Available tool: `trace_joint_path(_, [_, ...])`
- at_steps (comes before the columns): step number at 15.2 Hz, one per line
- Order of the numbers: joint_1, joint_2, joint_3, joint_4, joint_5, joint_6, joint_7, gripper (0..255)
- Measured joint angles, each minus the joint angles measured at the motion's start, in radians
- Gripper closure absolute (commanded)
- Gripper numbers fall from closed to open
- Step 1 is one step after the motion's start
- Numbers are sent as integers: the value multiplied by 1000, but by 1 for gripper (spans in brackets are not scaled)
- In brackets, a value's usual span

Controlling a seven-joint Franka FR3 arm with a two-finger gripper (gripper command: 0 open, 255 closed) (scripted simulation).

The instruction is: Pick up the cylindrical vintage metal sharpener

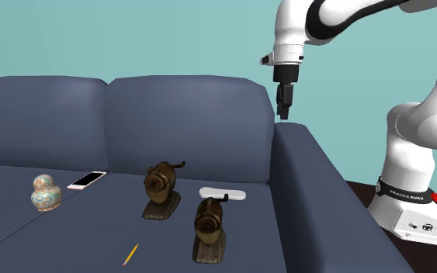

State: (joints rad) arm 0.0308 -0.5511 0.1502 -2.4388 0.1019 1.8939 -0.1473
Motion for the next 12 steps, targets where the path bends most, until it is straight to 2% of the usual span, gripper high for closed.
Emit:
trace_joint_path(6, [5, 190, 53, -5, -23, 195, 24, 0])
trace_joint_path(12, [1, 414, 98, 52, -90, 358, 69, 0])
